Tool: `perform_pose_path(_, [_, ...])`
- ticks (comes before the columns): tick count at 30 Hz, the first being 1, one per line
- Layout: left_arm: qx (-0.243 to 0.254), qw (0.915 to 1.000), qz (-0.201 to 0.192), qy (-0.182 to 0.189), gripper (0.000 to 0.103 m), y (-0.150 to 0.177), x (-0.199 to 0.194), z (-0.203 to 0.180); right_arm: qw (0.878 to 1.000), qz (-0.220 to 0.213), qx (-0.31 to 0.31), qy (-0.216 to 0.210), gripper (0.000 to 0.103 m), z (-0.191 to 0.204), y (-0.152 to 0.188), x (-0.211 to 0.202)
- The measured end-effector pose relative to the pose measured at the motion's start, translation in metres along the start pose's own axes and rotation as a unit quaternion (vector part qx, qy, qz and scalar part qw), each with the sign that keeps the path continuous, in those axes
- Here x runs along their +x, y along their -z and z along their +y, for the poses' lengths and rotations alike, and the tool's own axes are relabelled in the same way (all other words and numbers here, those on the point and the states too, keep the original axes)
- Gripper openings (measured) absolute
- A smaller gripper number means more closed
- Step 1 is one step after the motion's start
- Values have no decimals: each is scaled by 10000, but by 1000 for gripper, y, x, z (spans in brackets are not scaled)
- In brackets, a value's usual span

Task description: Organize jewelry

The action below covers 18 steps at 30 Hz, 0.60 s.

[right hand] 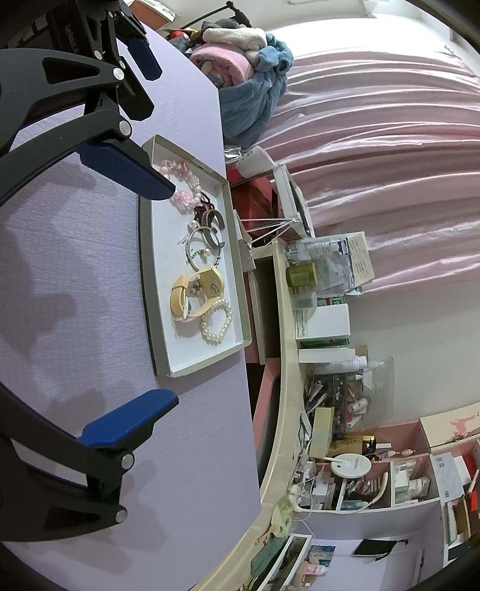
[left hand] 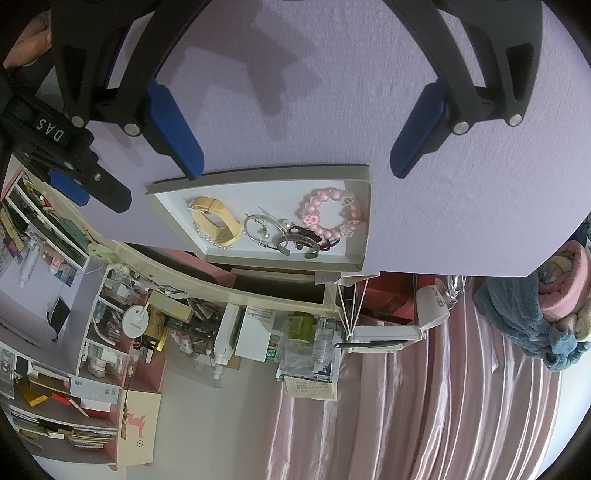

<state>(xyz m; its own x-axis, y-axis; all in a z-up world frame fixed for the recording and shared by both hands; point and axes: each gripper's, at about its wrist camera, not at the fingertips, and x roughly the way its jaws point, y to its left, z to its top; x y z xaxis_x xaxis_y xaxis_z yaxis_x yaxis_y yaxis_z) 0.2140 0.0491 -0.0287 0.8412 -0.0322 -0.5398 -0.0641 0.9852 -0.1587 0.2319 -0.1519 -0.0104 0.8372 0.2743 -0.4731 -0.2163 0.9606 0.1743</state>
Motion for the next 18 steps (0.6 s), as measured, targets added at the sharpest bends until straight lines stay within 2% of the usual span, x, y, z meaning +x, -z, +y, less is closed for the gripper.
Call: perform_pose_path(18, [58,10000,-25,-15,101,7,-2,-5,10000,0,-9,4,102,1,0,0])
